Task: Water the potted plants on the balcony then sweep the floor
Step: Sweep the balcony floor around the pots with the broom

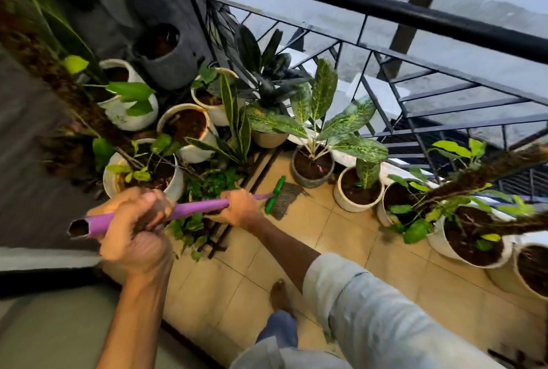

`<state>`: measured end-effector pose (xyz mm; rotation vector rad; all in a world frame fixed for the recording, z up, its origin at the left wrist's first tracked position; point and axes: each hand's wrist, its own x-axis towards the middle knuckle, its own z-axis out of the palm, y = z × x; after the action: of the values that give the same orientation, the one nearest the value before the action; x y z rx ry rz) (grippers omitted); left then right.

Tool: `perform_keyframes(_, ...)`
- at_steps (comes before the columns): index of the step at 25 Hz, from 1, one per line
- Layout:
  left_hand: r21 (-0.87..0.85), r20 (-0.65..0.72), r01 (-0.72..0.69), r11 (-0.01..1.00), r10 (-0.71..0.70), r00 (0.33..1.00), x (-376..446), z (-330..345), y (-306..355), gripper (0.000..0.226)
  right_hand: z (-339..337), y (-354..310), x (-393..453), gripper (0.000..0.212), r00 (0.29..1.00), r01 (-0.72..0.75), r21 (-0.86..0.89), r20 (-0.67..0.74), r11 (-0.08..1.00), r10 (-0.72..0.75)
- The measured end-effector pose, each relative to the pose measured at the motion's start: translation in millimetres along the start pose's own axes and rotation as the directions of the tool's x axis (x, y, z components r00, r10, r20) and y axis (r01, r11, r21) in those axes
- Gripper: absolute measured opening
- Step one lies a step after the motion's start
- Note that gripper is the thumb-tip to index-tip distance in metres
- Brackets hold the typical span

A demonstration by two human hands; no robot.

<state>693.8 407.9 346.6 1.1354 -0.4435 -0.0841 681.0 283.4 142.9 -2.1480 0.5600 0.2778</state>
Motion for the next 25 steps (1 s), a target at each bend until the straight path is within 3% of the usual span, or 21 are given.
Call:
perform_keyframes(5, -0.086, -0.058, 0.239, 0.967, -0.244, 0.968, 1, 5, -41, 0.041, -16, 72, -42, 0.023, 0.999, -0.030, -0.056, -0.041, 0.998, 0.027)
perform_keyframes(14, -0.146, 0.063, 0.606, 0.782, -0.605, 0.794, -199, 196, -154, 0.049, -76, 335, -249, 0.021, 0.897, -0.430, 0.009, -0.111, 0.903, 0.428)
perform_keyframes(16, -0.143, 0.137, 0.658, 0.739, -0.644, 0.753, -264, 255, -183, 0.044, -102, 406, -308, 0.022, 0.847, -0.522, 0.001, -0.113, 0.853, 0.519)
perform_keyframes(21, -0.060, 0.254, 0.817, 0.573, -0.783, 0.568, -413, 383, -245, 0.037, -161, 578, -444, 0.030, 0.674, -0.731, 0.019, -0.129, 0.682, 0.727)
perform_keyframes(25, 0.036, 0.426, 0.825, 0.565, -0.755, 0.499, -479, 456, -252, 0.025, -192, 659, -513, 0.031, 0.557, -0.804, 0.105, -0.212, 0.586, 0.803)
